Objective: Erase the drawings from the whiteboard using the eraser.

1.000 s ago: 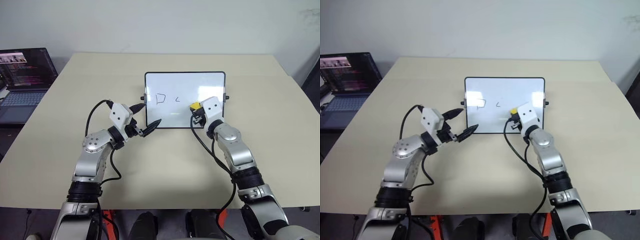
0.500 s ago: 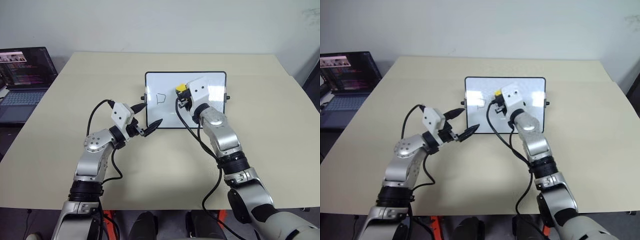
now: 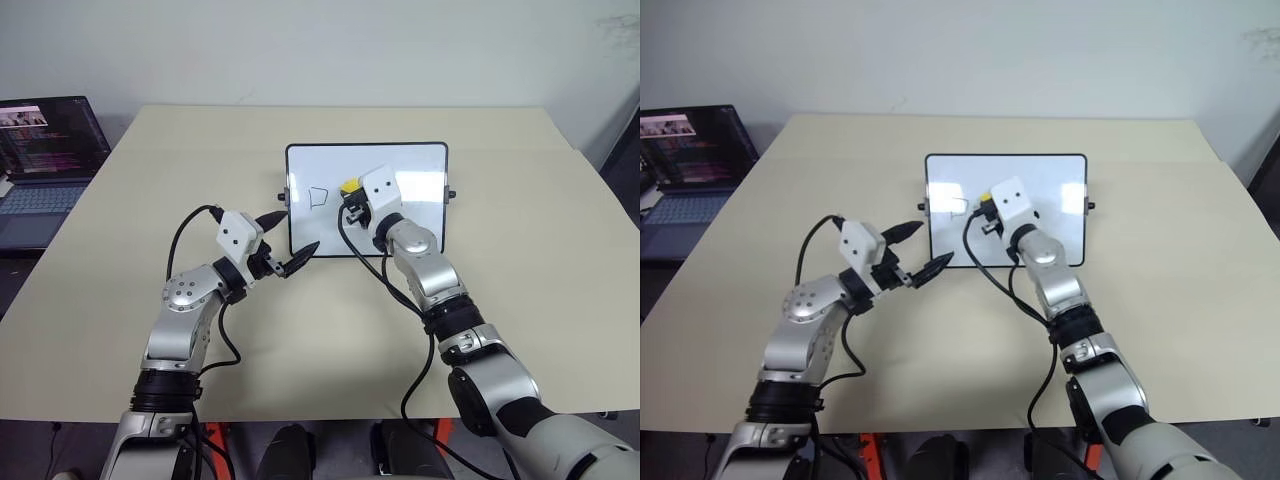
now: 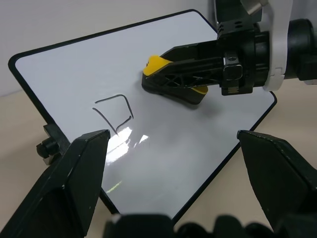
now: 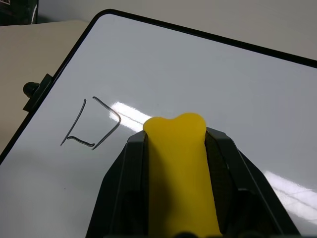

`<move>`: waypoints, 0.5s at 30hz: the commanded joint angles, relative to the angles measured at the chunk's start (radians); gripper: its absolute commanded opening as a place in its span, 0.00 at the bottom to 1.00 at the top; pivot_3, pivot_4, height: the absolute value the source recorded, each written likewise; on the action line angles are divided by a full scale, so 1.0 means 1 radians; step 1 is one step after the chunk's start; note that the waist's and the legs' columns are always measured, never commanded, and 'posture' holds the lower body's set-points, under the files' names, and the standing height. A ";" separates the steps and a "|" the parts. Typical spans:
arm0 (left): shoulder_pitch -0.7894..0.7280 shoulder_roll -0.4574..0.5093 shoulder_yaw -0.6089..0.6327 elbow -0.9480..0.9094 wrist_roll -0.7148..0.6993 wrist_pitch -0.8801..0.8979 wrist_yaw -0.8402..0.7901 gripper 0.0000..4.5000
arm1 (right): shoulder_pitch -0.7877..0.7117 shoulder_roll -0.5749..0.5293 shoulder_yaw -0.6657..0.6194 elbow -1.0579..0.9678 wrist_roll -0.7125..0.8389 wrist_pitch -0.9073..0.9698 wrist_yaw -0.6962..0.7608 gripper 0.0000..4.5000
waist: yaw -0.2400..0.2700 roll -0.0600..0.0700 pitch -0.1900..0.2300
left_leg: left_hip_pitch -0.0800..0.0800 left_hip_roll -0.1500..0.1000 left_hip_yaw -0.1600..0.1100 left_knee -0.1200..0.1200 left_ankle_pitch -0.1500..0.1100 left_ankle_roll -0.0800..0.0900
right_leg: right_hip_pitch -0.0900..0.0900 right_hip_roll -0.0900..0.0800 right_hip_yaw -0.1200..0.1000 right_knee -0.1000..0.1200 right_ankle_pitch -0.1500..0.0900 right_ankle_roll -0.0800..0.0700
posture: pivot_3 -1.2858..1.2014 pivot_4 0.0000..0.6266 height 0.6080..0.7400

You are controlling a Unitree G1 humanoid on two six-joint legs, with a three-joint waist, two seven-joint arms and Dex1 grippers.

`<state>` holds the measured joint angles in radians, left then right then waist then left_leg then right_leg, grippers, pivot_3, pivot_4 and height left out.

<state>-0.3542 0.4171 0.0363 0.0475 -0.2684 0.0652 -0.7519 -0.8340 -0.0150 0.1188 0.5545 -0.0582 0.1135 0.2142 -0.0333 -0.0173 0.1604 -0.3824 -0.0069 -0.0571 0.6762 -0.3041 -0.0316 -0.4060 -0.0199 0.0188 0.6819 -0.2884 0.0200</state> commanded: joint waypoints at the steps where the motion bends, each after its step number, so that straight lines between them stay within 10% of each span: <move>1: -0.008 0.010 0.017 -0.042 -0.012 -0.002 0.008 1.00 | 0.004 0.009 0.004 -0.037 -0.002 -0.013 -0.002 0.28 | 0.000 0.000 0.000 | 0.000 0.000 0.000 0.000 0.000 0.000 | 0.000 0.000 0.000 0.000 0.000 0.000 | 0.52 0.24 1.00; 15: -0.020 0.001 0.031 -0.027 -0.028 0.006 0.017 1.00 | 0.241 -0.119 0.044 -0.280 -0.018 0.166 0.089 0.28 | 0.002 0.000 0.000 | 0.001 0.000 0.000 0.001 0.000 0.000 | 0.001 0.000 0.000 0.000 0.000 0.000 | 0.52 0.24 1.00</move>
<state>-0.3592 0.4142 0.0476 0.0450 -0.2784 0.0774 -0.7374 -0.6081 -0.1060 0.1832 0.2887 -0.0669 0.2397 0.3028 -0.0311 -0.0174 0.1603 -0.3814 -0.0072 -0.0576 0.6770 -0.3041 -0.0314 -0.4045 -0.0199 0.0183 0.6824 -0.2884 0.0200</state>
